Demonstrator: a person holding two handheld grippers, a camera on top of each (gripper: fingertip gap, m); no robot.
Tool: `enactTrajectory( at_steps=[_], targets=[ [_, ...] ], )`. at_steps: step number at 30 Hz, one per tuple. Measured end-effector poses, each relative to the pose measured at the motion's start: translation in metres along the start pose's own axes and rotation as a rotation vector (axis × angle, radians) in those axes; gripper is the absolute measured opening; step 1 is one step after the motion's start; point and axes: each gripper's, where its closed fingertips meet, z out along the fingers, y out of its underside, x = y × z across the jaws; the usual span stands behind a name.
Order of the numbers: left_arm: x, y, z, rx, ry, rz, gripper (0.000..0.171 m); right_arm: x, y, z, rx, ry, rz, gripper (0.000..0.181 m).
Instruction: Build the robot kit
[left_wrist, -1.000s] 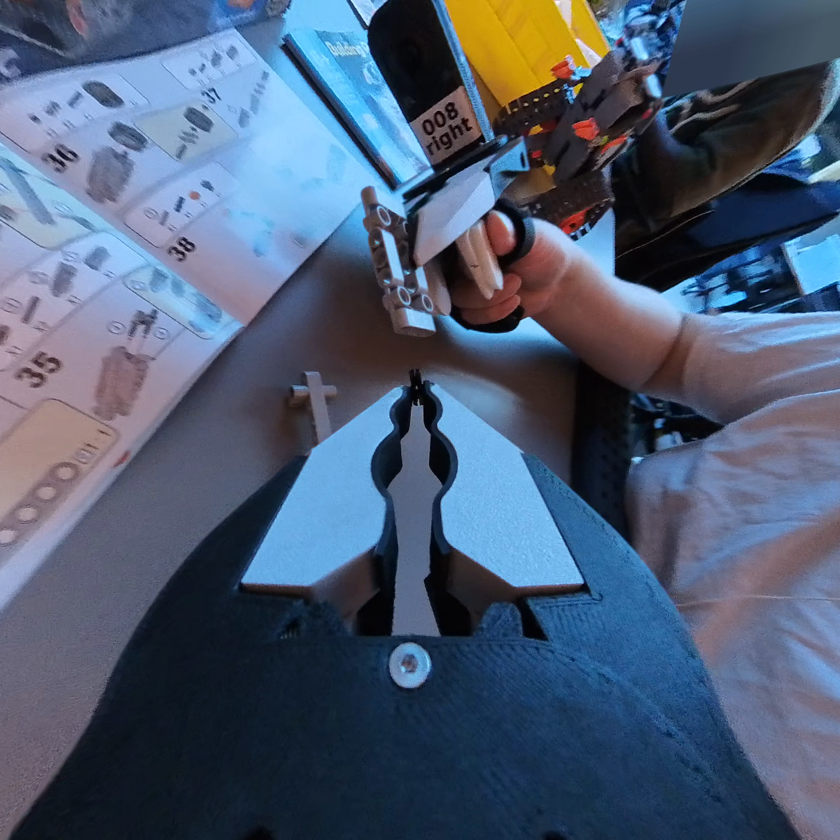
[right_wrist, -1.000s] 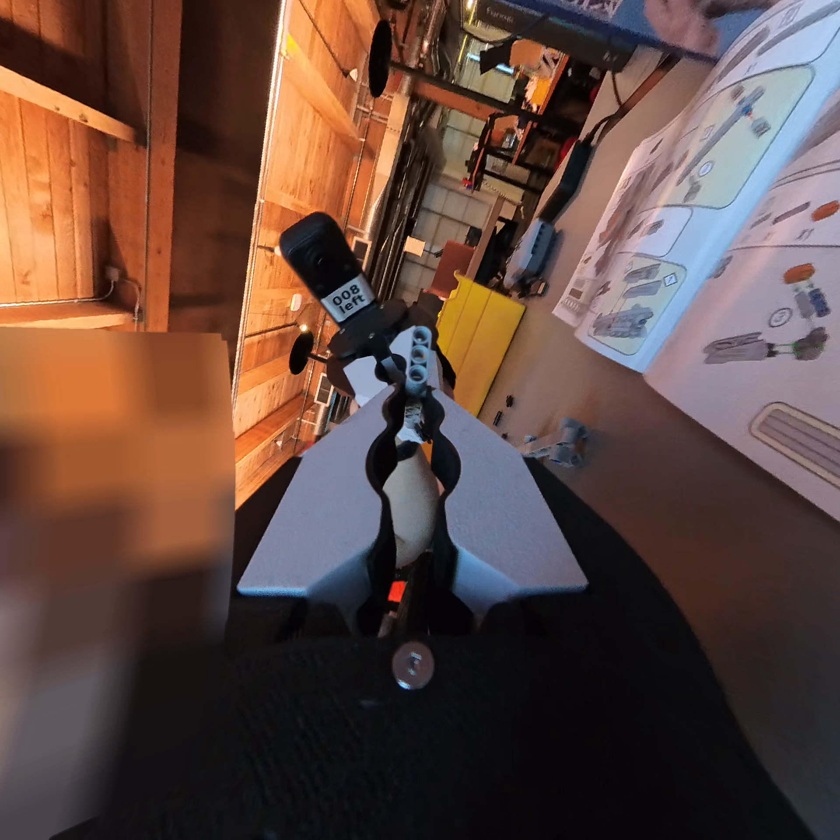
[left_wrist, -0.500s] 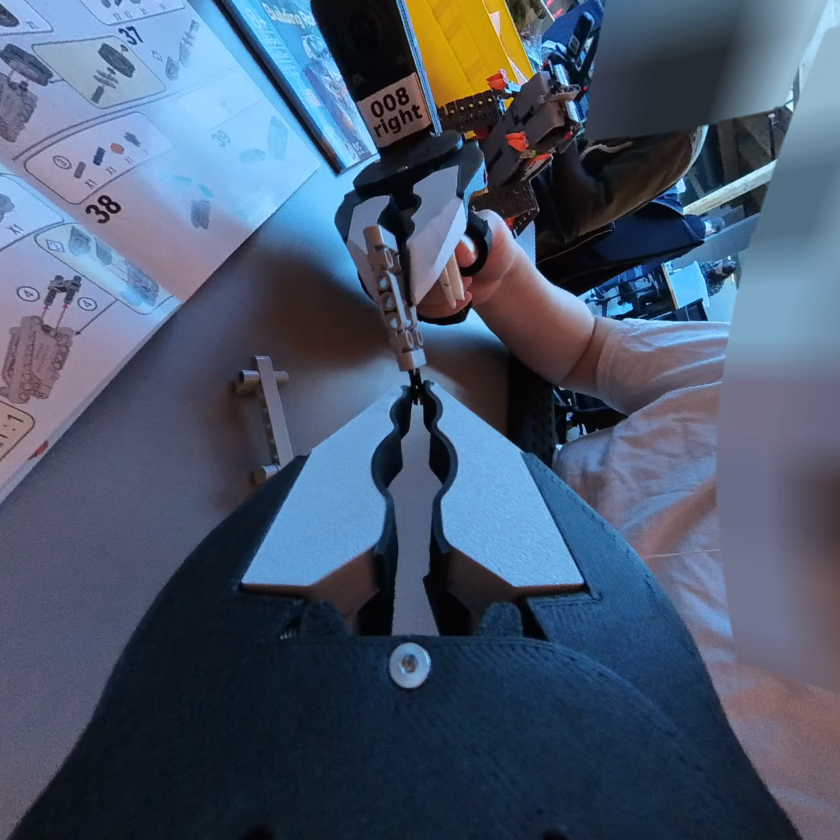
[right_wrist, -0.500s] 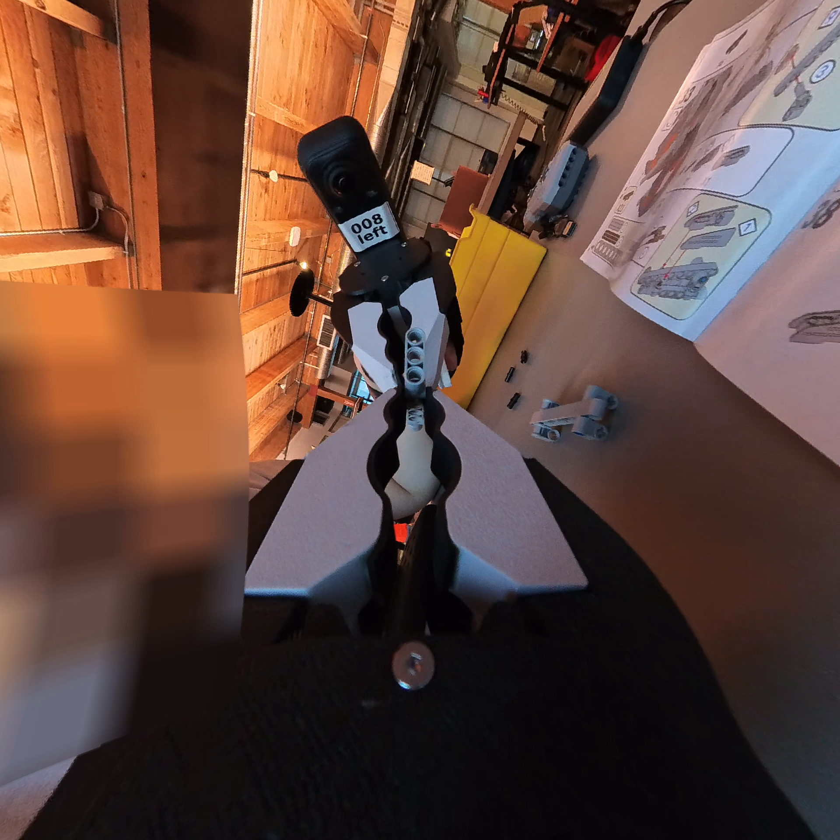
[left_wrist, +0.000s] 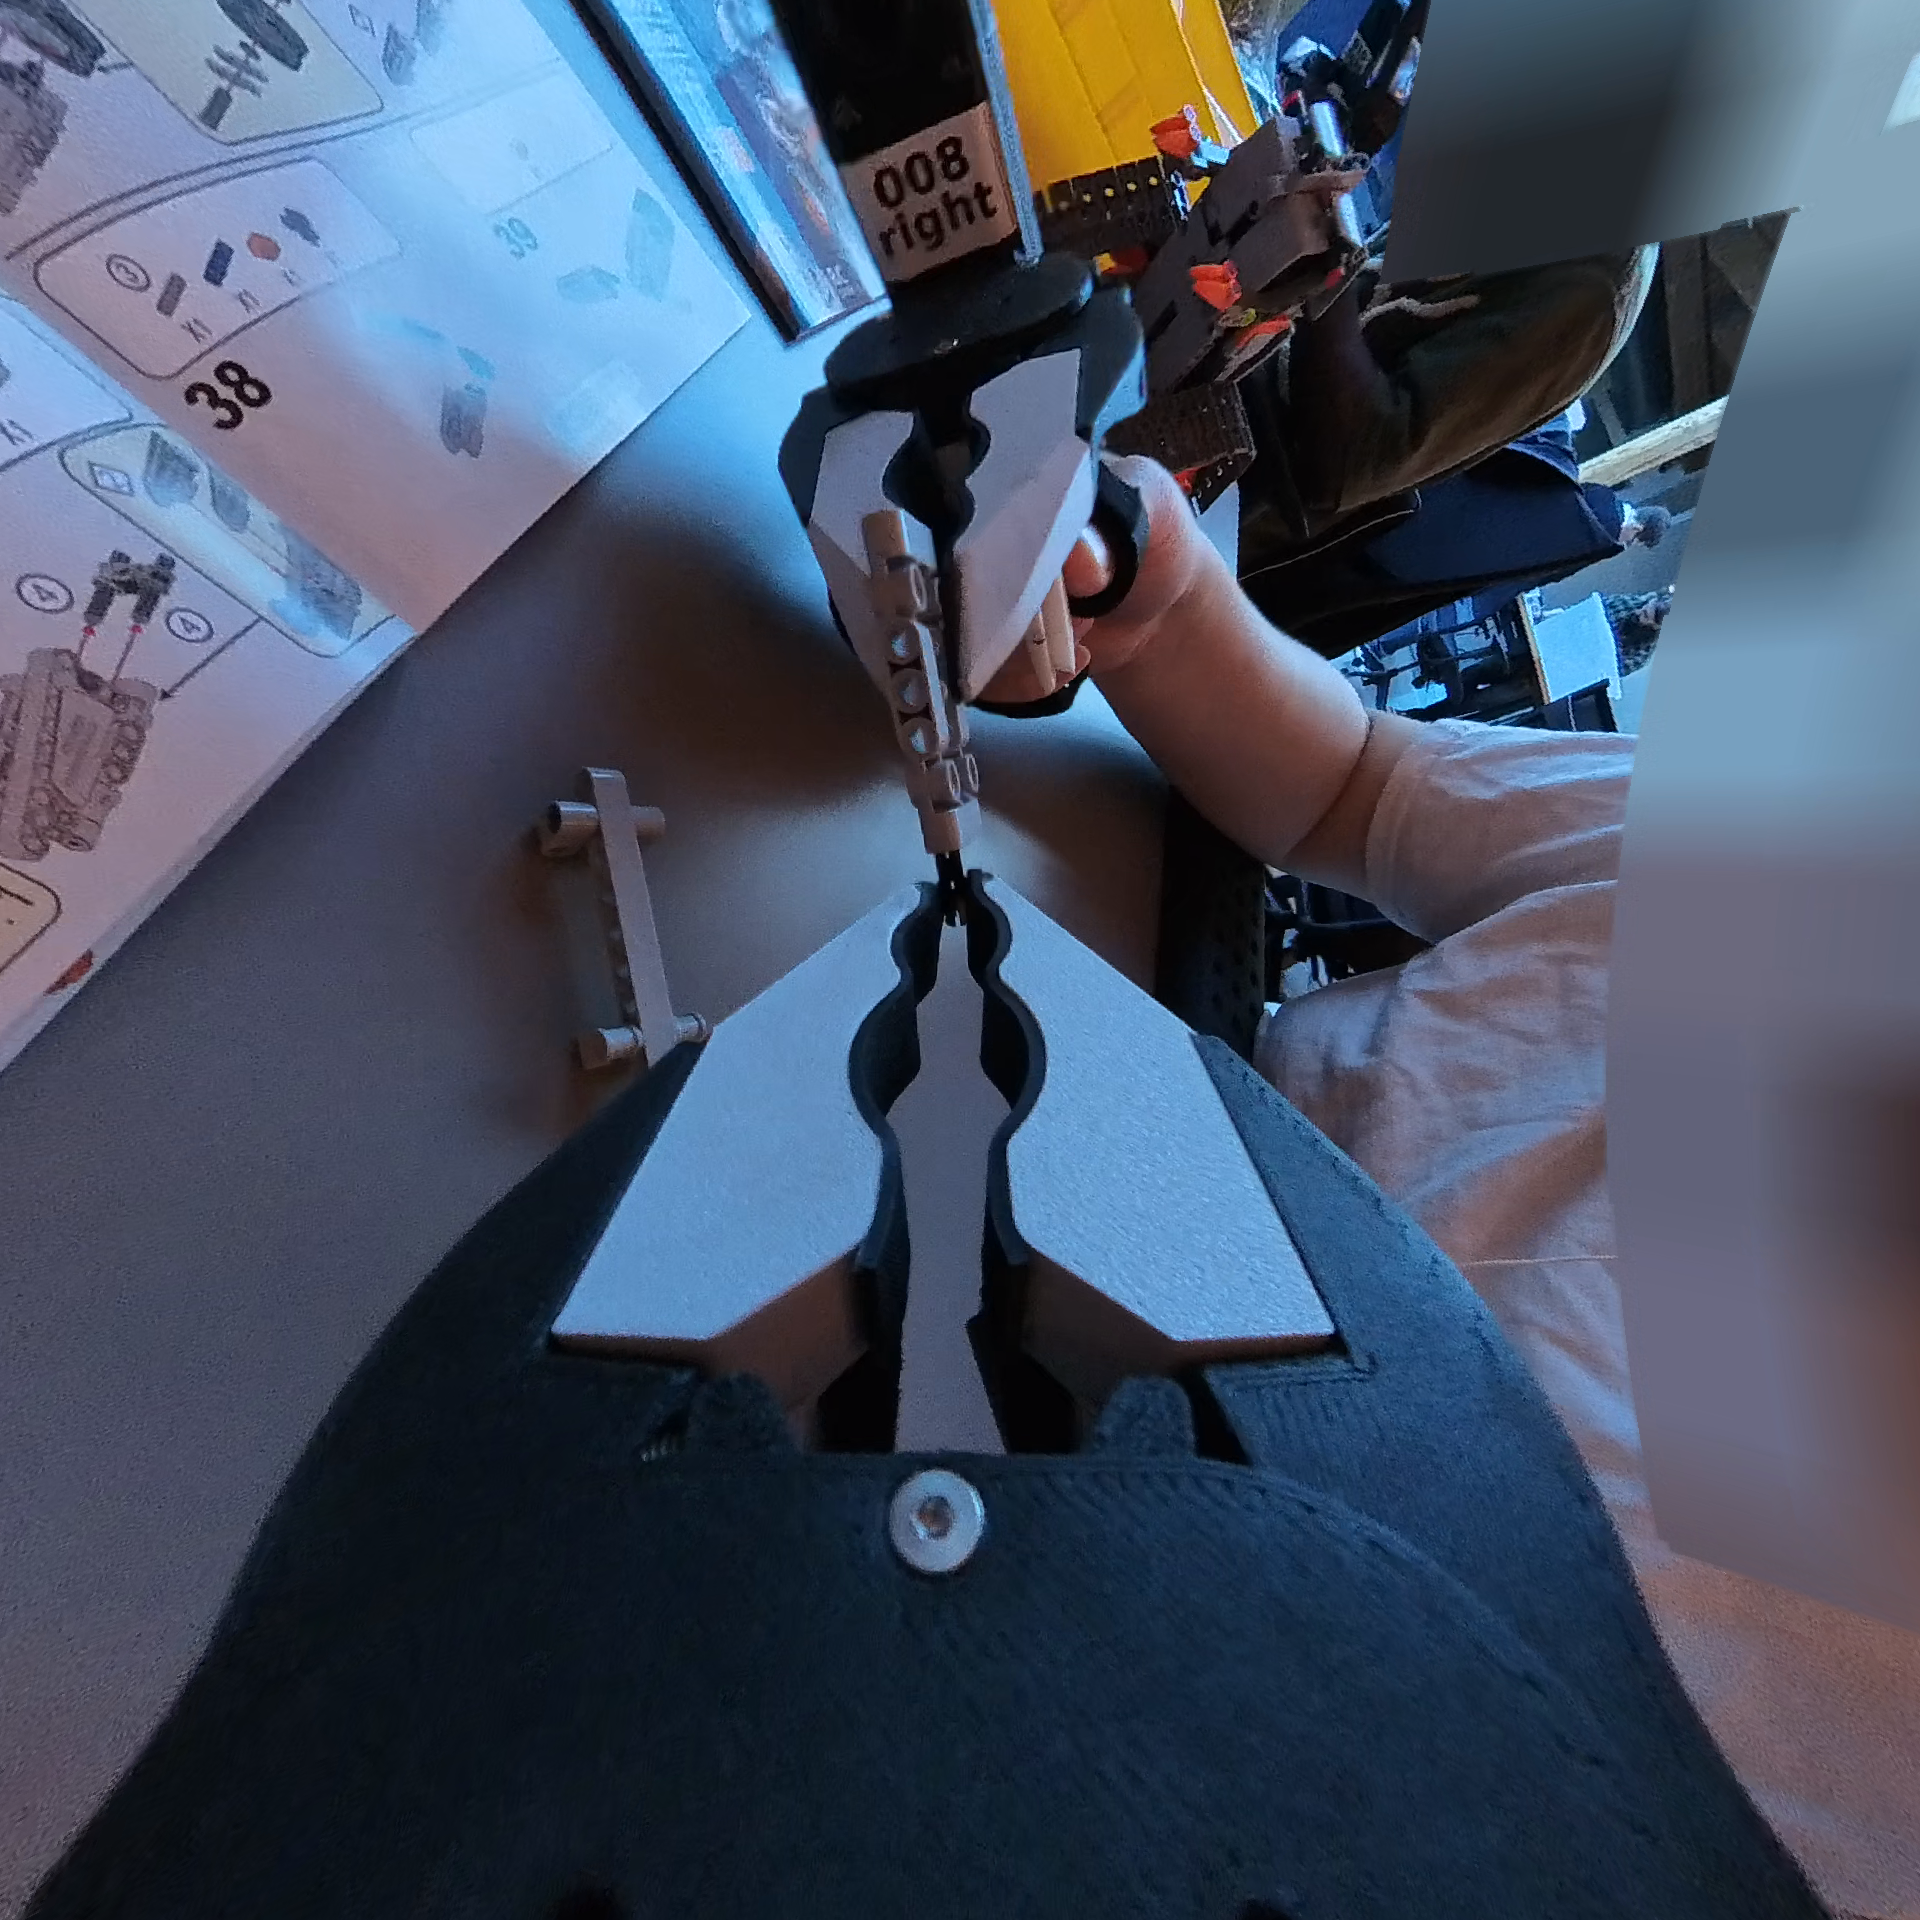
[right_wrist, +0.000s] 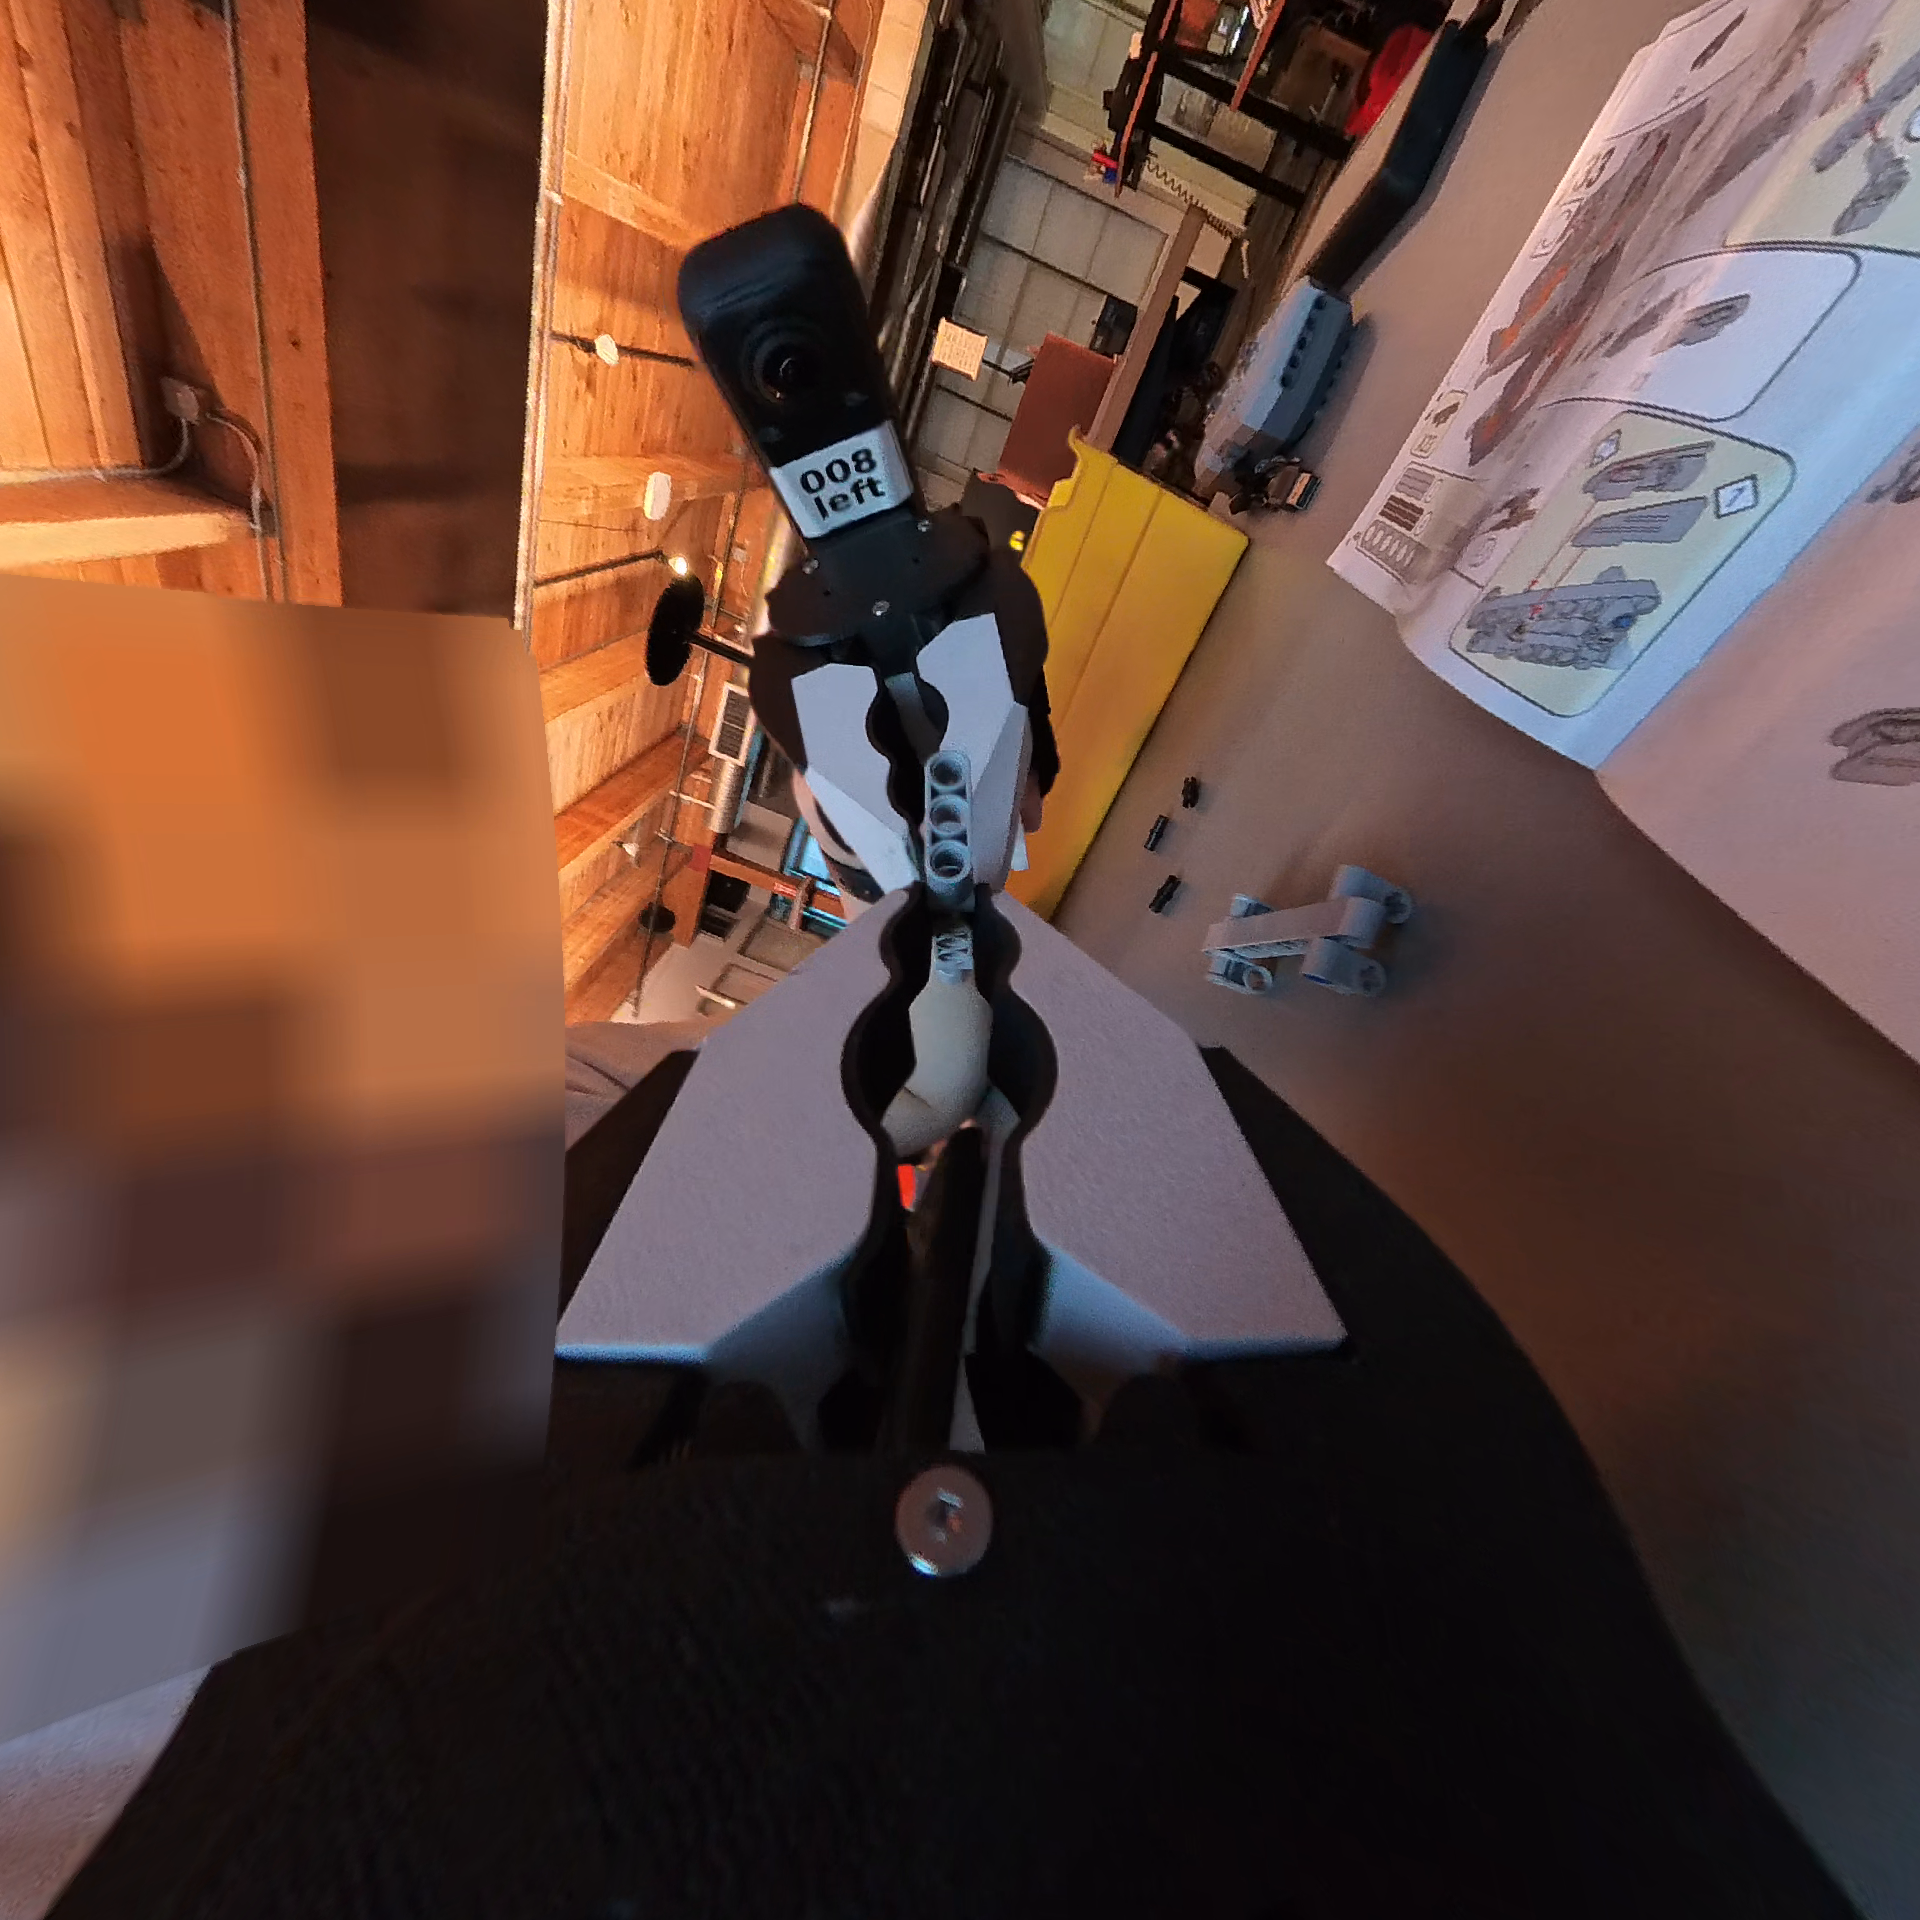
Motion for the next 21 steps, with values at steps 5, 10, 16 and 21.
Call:
enactTrajectory(
  at_steps=[5,10,16,21],
  targets=[
    [-0.008,0.012,0.005,-0.073,-0.030,-0.018,0.002,0.006,0.010,0.002,-0.090,0.102,-0.133,0.006],
    [-0.018,0.014,0.007,-0.099,-0.111,0.009,0.003,0.014,0.011,0.002,-0.109,0.170,-0.207,0.006],
    [-0.025,0.013,0.003,-0.096,-0.172,0.032,0.003,0.020,0.012,0.006,-0.102,0.197,-0.220,0.007],
    [-0.025,0.013,0.005,-0.097,-0.162,0.030,0.003,0.022,0.015,0.010,-0.100,0.194,-0.211,0.007]
  ],
)
